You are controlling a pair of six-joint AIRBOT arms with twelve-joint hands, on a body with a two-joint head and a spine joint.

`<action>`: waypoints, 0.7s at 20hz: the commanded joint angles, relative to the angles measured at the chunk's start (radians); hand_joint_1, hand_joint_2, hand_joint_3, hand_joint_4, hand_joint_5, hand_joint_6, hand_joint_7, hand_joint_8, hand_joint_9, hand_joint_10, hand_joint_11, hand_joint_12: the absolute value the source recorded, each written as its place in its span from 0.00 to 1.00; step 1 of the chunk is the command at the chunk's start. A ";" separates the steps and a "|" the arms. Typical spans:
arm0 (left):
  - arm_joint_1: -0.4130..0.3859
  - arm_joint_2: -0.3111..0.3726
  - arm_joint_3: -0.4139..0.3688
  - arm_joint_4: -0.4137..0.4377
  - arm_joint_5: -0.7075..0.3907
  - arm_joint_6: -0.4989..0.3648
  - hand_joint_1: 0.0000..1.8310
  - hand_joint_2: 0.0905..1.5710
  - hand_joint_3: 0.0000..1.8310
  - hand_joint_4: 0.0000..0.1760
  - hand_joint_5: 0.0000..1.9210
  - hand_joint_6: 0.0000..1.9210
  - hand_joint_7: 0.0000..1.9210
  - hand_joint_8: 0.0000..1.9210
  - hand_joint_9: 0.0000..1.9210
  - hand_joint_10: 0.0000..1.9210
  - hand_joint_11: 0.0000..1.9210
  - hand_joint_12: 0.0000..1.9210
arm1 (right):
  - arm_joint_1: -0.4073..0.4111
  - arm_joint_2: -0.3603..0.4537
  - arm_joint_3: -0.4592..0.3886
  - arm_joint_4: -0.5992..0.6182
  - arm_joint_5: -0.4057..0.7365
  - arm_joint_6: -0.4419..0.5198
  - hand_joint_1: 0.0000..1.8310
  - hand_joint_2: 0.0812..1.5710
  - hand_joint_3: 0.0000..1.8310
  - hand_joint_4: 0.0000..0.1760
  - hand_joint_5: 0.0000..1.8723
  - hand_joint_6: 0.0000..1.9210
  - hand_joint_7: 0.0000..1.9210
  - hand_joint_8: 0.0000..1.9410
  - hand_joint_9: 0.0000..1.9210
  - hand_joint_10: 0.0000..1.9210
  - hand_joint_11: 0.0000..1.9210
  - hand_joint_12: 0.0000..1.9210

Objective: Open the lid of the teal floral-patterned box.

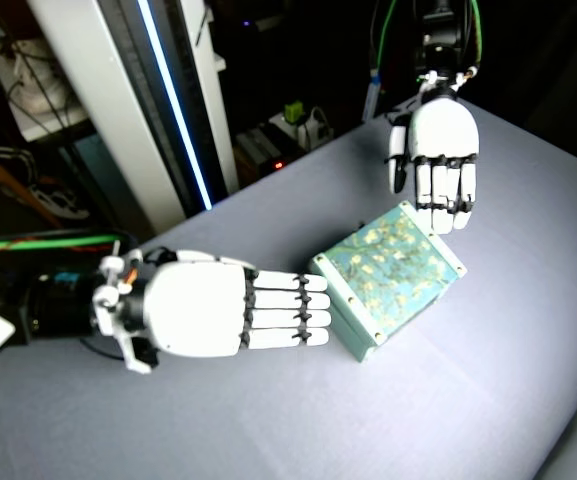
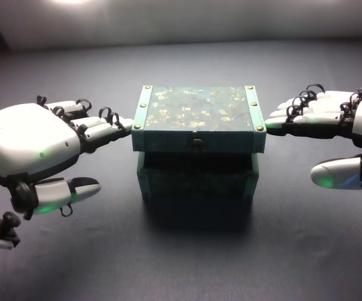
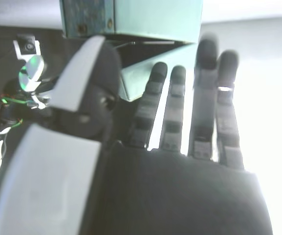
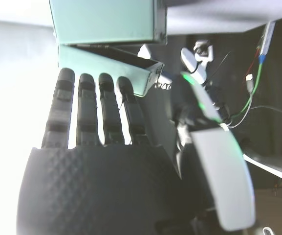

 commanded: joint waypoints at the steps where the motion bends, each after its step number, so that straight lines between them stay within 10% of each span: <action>1: -0.017 -0.002 -0.001 0.003 -0.152 -0.005 0.24 0.92 0.00 0.00 0.00 0.00 0.12 0.00 0.50 0.04 0.18 0.44 | 0.020 -0.001 0.000 0.039 0.130 0.010 0.00 0.86 0.00 0.00 0.09 0.00 0.09 0.00 0.07 0.00 0.02 0.12; 8: -0.009 0.003 -0.005 0.006 -0.141 -0.005 0.21 0.92 0.00 0.00 0.02 0.00 0.08 0.00 0.29 0.00 0.07 0.43 | 0.019 0.005 -0.004 0.012 0.105 0.011 0.00 0.88 0.00 0.00 0.07 0.00 0.06 0.00 0.05 0.00 0.01 0.11; 13: -0.013 -0.004 -0.003 -0.006 -0.166 -0.005 0.24 0.92 0.00 0.00 0.00 0.00 0.11 0.00 0.43 0.03 0.12 0.47 | 0.019 -0.002 -0.002 0.038 0.128 0.010 0.00 0.89 0.00 0.00 0.09 0.01 0.07 0.01 0.05 0.01 0.01 0.11; 14: -0.014 -0.008 -0.001 -0.011 -0.172 -0.005 0.20 0.93 0.00 0.00 0.00 0.00 0.09 0.00 0.28 0.01 0.03 0.45 | 0.019 -0.007 0.001 0.056 0.142 0.010 0.00 0.88 0.00 0.00 0.10 0.00 0.09 0.00 0.07 0.00 0.02 0.12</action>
